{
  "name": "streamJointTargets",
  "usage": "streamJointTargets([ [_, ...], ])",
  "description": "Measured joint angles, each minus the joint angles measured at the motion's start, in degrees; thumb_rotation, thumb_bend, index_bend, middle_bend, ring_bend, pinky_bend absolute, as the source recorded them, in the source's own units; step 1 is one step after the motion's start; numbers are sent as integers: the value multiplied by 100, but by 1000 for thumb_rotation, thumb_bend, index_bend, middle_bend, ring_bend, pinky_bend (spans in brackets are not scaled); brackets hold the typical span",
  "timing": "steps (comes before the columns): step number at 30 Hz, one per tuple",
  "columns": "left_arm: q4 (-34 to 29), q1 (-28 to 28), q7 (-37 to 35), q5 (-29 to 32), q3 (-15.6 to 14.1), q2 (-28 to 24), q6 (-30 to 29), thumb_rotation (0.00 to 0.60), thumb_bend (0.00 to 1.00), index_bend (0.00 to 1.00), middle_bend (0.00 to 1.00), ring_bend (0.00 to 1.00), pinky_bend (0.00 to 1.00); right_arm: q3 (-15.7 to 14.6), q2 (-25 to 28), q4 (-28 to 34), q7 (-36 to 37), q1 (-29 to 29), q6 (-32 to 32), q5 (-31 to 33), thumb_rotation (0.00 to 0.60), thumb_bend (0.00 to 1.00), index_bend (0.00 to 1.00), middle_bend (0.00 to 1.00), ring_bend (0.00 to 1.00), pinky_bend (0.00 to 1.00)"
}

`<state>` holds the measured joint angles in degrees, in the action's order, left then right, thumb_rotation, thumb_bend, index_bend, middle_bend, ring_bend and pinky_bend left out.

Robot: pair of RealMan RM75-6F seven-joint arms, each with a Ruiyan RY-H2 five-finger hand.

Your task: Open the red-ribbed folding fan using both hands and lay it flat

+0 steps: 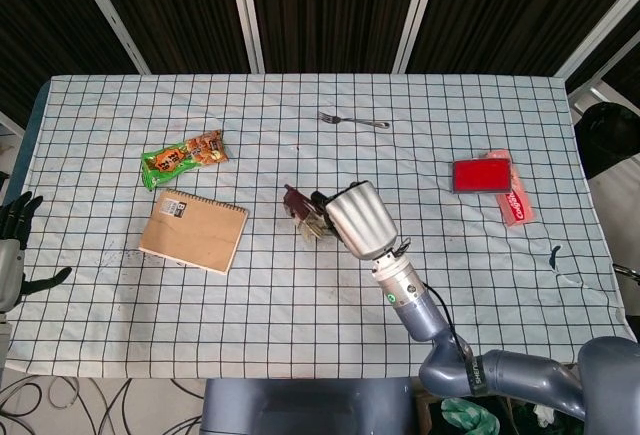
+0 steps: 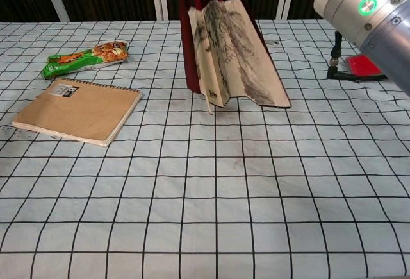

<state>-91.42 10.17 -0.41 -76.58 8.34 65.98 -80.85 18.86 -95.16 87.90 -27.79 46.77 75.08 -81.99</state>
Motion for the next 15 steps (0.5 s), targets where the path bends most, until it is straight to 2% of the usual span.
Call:
streamJointTargets([
  [9,-11,2,-11,45,17,-2,15,600,0,0,0,0,0,273,-158,3,-74,39,120,279,600,653,896,899,943,879],
  [15,89,-11,-119,-38,-19,-3,15,600,0,0,0,0,0,548,-243,371,-152,4,134,913,600,654,896,899,943,879],
])
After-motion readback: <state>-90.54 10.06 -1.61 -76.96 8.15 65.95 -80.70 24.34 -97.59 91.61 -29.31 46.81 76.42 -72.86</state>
